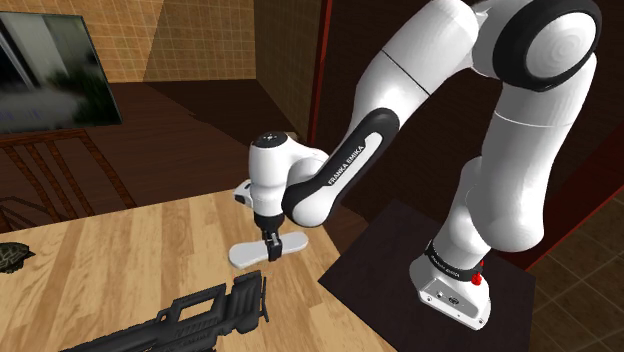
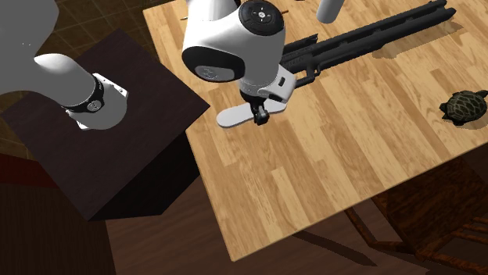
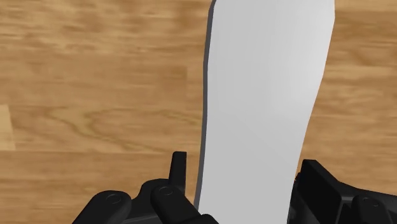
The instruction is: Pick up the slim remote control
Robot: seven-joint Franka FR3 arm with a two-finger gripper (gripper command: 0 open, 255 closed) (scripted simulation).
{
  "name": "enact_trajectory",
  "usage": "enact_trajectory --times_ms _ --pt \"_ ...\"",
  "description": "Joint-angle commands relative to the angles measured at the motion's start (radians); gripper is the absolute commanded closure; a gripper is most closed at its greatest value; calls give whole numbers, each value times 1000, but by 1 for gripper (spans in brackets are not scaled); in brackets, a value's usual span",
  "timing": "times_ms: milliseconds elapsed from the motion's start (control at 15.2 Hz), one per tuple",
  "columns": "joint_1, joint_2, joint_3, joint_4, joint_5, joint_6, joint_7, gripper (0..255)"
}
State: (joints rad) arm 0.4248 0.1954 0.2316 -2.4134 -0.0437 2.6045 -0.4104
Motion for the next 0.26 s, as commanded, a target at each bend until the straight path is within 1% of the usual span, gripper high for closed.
enact_trajectory --times_ms 0,198 --pt "-2 -26 5 5 12 -30 -7 255" --pt "-4 -40 7 6 18 -45 -11 255"
